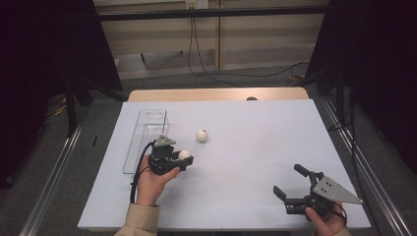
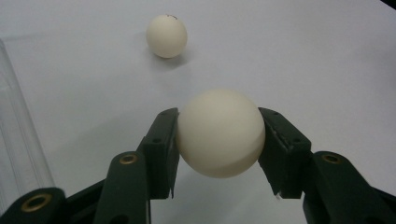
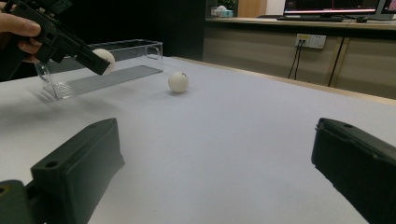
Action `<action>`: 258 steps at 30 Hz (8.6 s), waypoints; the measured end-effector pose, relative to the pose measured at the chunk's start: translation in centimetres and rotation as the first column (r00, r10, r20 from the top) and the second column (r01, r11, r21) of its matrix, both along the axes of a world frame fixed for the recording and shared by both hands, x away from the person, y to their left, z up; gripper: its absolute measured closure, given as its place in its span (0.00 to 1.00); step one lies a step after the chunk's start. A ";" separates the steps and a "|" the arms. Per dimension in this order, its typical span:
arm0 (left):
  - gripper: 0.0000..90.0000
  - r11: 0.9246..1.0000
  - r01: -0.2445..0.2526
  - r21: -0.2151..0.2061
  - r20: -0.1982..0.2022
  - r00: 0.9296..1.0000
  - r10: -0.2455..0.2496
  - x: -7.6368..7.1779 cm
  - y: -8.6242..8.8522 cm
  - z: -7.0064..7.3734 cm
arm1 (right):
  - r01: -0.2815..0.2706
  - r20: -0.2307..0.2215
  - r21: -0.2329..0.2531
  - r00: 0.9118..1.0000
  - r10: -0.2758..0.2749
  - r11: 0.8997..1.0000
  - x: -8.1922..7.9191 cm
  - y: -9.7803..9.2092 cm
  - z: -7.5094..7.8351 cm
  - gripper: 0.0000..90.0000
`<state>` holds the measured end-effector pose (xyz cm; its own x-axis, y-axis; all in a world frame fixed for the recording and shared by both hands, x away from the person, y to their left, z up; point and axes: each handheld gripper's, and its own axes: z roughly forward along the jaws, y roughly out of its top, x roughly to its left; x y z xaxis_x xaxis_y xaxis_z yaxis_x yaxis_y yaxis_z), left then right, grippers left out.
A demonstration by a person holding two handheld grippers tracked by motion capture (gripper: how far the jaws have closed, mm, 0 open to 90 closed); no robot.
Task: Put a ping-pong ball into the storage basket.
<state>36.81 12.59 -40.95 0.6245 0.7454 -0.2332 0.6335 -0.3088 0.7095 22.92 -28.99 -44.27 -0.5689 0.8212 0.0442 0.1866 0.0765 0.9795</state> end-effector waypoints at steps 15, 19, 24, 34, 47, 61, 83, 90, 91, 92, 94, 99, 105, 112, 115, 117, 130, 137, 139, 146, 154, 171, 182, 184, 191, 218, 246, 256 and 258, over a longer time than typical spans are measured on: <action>0.57 1.000 -0.024 -0.011 0.000 1.000 0.024 0.0 0.7 0.4 | -0.001 0.000 0.000 1.000 0.001 1.000 0.0 0.0 0.0 0.01; 0.57 1.000 -0.027 -0.011 -0.002 1.000 0.027 0.0 0.8 0.5 | -0.001 0.001 -0.001 1.000 0.001 1.000 0.0 0.0 0.0 0.01; 0.57 1.000 -0.028 -0.009 0.004 1.000 0.028 0.1 1.1 0.6 | 0.000 -0.003 0.000 1.000 0.000 1.000 0.0 0.0 0.0 0.01; 0.57 0.999 -0.033 -0.004 0.006 0.999 0.033 0.1 1.4 0.8 | 0.002 -0.003 0.002 1.000 -0.002 1.000 0.0 0.0 0.0 0.01; 0.57 0.999 -0.044 -0.002 0.012 0.999 0.044 0.2 1.6 0.9 | 0.010 -0.002 0.002 1.000 -0.010 1.000 -0.1 -0.1 0.0 0.01; 0.57 0.999 -0.051 0.001 0.020 0.998 0.051 0.2 2.0 1.2 | 0.025 -0.006 0.014 1.000 -0.025 1.000 0.0 -0.2 0.0 0.01; 0.57 0.998 -0.067 0.002 0.028 0.997 0.067 0.2 2.8 1.8 | 0.024 -0.006 0.017 1.000 -0.024 1.000 0.0 -0.2 0.0 0.01; 0.57 0.997 -0.074 0.001 0.029 0.997 0.074 0.2 3.1 1.9 | 0.023 -0.004 0.016 1.000 -0.023 1.000 0.0 -0.2 0.0 0.01; 0.57 0.997 -0.074 0.003 0.029 0.997 0.074 0.2 3.1 1.9 | 0.024 -0.003 0.017 1.000 -0.024 1.000 0.0 -0.2 0.0 0.01; 0.57 0.997 -0.075 0.004 0.029 0.997 0.075 0.3 3.1 1.9 | 0.024 -0.004 0.017 1.000 -0.024 1.000 0.0 -0.2 0.0 0.01; 0.57 0.997 -0.078 0.003 0.033 0.996 0.078 0.3 3.1 1.9 | 0.024 -0.003 0.016 1.000 -0.024 1.000 0.0 -0.2 0.0 0.01; 0.57 0.997 -0.083 0.008 0.029 0.996 0.082 0.3 3.3 2.0 | 0.024 -0.005 0.016 1.000 -0.024 1.000 0.0 -0.2 0.0 0.01; 0.57 0.996 -0.090 0.006 0.032 0.995 0.090 0.3 3.5 2.1 | 0.023 -0.004 0.016 1.000 -0.023 1.000 0.0 -0.2 0.0 0.01; 0.57 0.995 -0.097 0.011 0.037 0.995 0.097 0.2 3.8 2.4 | 0.021 -0.007 0.016 1.000 -0.021 1.000 -0.1 -0.2 0.0 0.01; 0.57 0.995 -0.099 0.014 0.036 0.995 0.098 0.2 4.0 2.4 | 0.021 -0.006 0.016 1.000 -0.021 1.000 -0.1 -0.2 0.0 0.01; 0.57 0.995 -0.101 0.013 0.040 0.994 0.100 0.2 4.0 2.5 | 0.021 -0.006 0.016 1.000 -0.021 1.000 -0.1 -0.2 0.0 0.01; 0.57 0.993 -0.116 0.010 0.041 0.992 0.115 0.2 4.7 2.8 | 0.024 -0.002 0.014 1.000 -0.024 1.000 -0.1 -0.2 0.0 0.01; 0.57 0.992 -0.127 0.004 0.043 0.991 0.127 0.2 5.2 2.8 | 0.023 -0.003 0.014 1.000 -0.023 1.000 -0.1 -0.2 0.0 0.01; 0.57 0.991 -0.130 0.003 0.044 0.991 0.130 0.2 5.3 2.8 | 0.024 -0.003 0.015 1.000 -0.024 1.000 -0.1 -0.2 0.0 0.01; 0.57 0.990 -0.138 0.011 0.044 0.989 0.138 0.2 5.6 2.9 | 0.023 -0.003 0.016 1.000 -0.023 1.000 -0.1 -0.2 0.0 0.01; 0.57 0.989 -0.147 0.005 0.045 0.988 0.147 0.2 5.9 3.0 | 0.025 -0.003 0.015 1.000 -0.025 1.000 -0.1 -0.2 0.0 0.01; 0.57 0.986 -0.169 0.005 0.056 0.984 0.169 0.2 6.6 3.2 | 0.025 -0.003 0.015 1.000 -0.025 1.000 -0.1 -0.2 0.0 0.01; 0.57 0.984 -0.179 0.008 0.060 0.982 0.178 0.1 7.0 3.3 | 0.023 -0.002 0.014 1.000 -0.023 1.000 -0.1 -0.2 0.0 0.01; 0.57 0.984 -0.180 0.010 0.060 0.982 0.179 0.1 7.1 3.4 | 0.023 -0.003 0.013 1.000 -0.023 1.000 -0.1 -0.2 0.0 0.01; 0.57 0.981 -0.193 0.008 0.063 0.979 0.192 0.1 7.5 3.4 | 0.023 -0.003 0.013 1.000 -0.023 1.000 -0.1 -0.2 0.0 0.01; 0.57 0.974 -0.228 0.014 0.075 0.971 0.226 0.1 8.5 3.3 | 0.025 -0.003 0.016 1.000 -0.025 1.000 -0.1 -0.2 0.0 0.01; 0.57 0.961 -0.270 0.052 0.076 0.961 0.266 0.4 9.2 2.1 | 0.026 -0.001 0.015 1.000 -0.026 1.000 -0.1 -0.3 0.1 0.01; 0.57 0.960 -0.270 0.074 0.075 0.961 0.265 0.5 9.2 1.8 | 0.026 0.000 0.014 1.000 -0.026 1.000 -0.1 -0.3 0.1 0.01; 0.57 0.960 -0.268 0.076 0.072 0.962 0.263 0.5 9.2 1.7 | 0.027 -0.001 0.015 1.000 -0.027 1.000 -0.1 -0.3 0.1 0.01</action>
